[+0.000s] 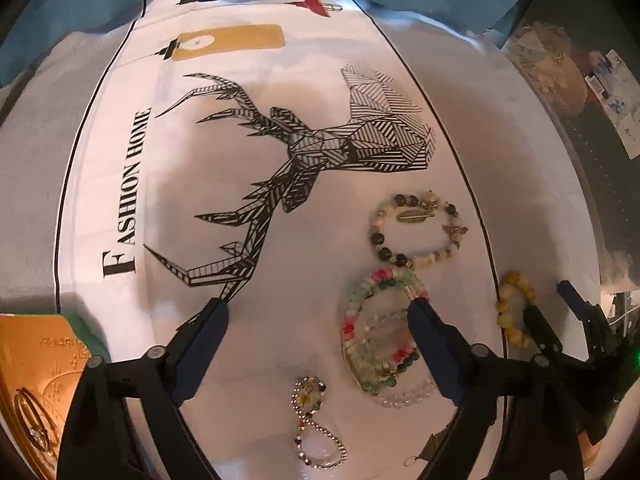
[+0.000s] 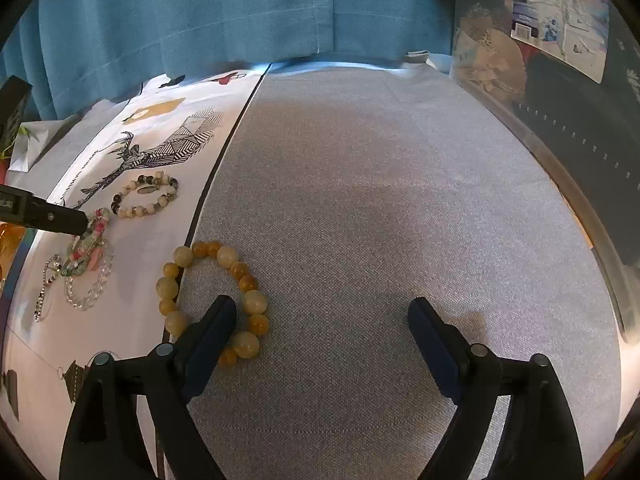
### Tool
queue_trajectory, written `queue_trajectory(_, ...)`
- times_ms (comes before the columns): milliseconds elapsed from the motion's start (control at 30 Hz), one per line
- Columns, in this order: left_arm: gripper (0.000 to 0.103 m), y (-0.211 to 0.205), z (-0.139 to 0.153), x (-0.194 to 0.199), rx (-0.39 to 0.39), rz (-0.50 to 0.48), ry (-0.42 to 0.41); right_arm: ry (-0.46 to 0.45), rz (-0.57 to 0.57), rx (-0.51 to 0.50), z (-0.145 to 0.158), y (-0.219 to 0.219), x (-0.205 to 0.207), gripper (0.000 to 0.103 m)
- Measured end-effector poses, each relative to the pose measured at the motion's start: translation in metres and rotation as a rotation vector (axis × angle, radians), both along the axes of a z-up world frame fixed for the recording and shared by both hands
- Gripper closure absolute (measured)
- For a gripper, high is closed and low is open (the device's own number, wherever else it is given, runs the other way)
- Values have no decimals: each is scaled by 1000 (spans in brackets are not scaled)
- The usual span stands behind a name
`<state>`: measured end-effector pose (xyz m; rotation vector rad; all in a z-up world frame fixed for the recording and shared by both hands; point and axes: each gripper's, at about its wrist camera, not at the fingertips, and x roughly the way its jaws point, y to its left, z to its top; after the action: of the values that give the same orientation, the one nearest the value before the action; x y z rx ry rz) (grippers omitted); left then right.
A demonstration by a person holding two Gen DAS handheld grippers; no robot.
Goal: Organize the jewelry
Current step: 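Close the right tool on the amber bead bracelet while the left tool grasps the pink-green bead bracelet, then lift and carry both bead bracelets toward the copper tray with both tools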
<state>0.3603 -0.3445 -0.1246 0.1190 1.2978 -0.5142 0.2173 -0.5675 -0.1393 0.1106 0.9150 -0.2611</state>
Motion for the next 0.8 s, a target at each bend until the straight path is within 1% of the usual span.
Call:
queue_trajectory(33, 32, -1, 2, -2, 12, -6, -12, 0, 0, -1, 0, 0, 0, 15)
queue_trajectory(67, 69, -3, 4, -3, 22, -11, -28, 1, -1, -3, 0, 0, 0, 17)
queue_trajectory(100, 102, -4, 6, -5, -1, -38, -19, -1, 1, -6, 1, 1, 0, 23)
queue_trajectory(133, 96, -3, 5, -6, -23, -51, 0, -10, 15, -2, 2, 4, -1, 48)
queue_trajectory(167, 100, -4, 7, -7, -47, -61, 8, -27, 39, -12, 4, 9, -2, 67)
queue_trajectory(200, 100, -4, 11, -10, -58, -72, -6, -31, 68, -18, 6, 15, -2, 90)
queue_trajectory(267, 100, -2, 20, -14, -77, -83, -34, -24, 82, -44, 7, 23, -2, 90)
queue_trajectory(367, 103, 5, 38, -21, -104, -84, -69, -52, 80, -38, 14, 26, -6, 90)
queue_trajectory(533, 103, 19, 72, -34, -142, -96, -142, -109, 61, -36, 44, 26, -19, 90)
queue_trajectory(600, 103, 23, 77, -35, -133, -93, -160, -119, 61, -36, 53, 27, -22, 90)
queue_trajectory(667, 103, 21, 74, -33, -116, -105, -168, -119, 59, -43, 58, 30, -25, 90)
queue_trajectory(733, 96, 16, 61, -28, -81, -120, -135, -116, 54, -37, 58, 30, -27, 90)
queue_trajectory(767, 88, 15, 54, -28, -64, -123, -118, -111, 47, -36, 57, 29, -26, 90)
queue_trajectory(800, 83, 11, 44, -24, -40, -124, -103, -106, 40, -39, 54, 28, -26, 90)
